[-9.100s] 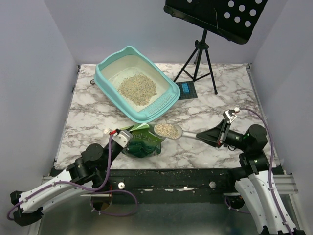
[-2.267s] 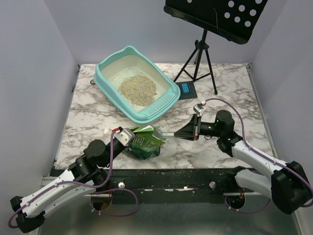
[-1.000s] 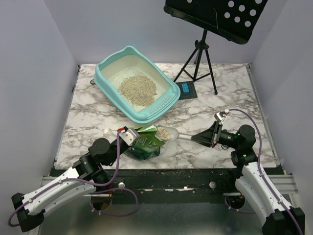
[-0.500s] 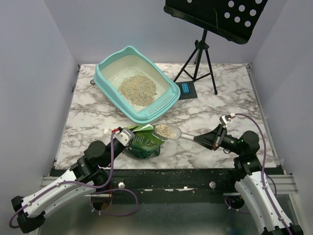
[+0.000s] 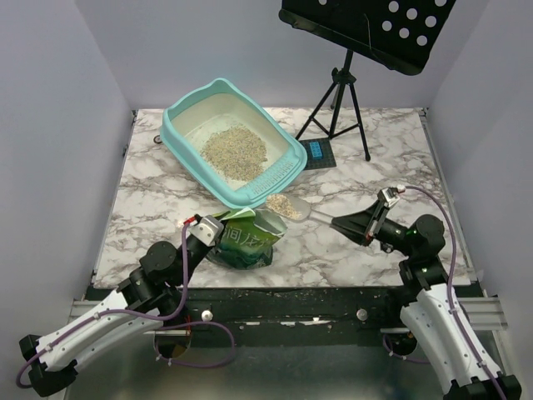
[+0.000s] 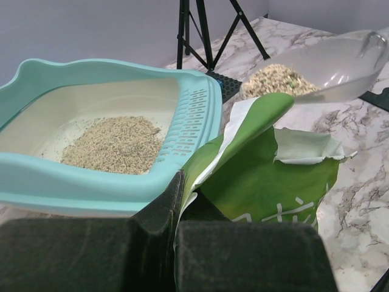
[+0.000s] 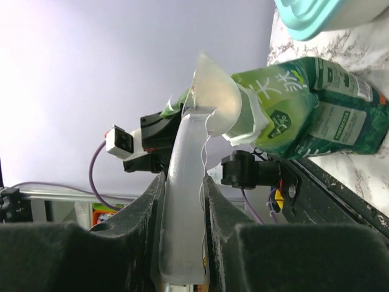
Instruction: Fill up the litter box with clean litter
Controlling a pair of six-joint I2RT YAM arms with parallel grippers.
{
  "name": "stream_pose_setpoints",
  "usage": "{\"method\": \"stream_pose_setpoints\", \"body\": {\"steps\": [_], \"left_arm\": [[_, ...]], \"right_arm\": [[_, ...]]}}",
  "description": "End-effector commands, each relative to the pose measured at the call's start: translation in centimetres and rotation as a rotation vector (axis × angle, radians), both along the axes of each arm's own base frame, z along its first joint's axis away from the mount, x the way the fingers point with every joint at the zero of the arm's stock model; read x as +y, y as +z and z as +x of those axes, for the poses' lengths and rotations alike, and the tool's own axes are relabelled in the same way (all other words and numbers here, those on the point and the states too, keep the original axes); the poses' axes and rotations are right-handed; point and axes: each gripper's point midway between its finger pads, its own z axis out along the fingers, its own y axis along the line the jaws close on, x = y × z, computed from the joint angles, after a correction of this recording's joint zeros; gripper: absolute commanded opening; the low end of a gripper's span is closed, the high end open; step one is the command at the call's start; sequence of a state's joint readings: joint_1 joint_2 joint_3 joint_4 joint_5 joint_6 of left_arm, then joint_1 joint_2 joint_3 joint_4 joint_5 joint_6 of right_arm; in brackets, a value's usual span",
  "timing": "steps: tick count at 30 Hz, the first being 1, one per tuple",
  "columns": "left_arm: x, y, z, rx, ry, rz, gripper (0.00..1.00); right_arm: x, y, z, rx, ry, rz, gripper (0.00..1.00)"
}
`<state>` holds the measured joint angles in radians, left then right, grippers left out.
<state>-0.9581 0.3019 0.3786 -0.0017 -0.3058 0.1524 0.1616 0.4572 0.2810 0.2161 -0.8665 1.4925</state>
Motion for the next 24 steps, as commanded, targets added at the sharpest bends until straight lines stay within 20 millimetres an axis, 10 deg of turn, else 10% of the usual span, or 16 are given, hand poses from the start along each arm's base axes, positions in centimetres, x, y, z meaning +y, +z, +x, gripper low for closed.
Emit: {"method": "stream_pose_setpoints", "body": {"steps": [1,10,18,24], "left_arm": [[0.7,1.4,0.2,-0.009,0.038,-0.038,0.00],[0.8,1.9,-0.1,-0.025,0.027,-0.057,0.00],[0.8,1.6,0.0,-0.020,0.027,-0.050,0.00],[1.0,1.6,0.1,-0.022,0.042,-0.049,0.00]], "right_arm": [[-0.3,4.7,1.7,-0.109,-0.057,0.020,0.01],[1.0,7.9,7.7,-0.133,-0.110,0.003,0.01],[6.1,9.7,16.5,-0.187,-0.117,-0.061,0.01],[10.4,4.1,23.7,-0.118,-0.113,-0.371,0.01]]}}
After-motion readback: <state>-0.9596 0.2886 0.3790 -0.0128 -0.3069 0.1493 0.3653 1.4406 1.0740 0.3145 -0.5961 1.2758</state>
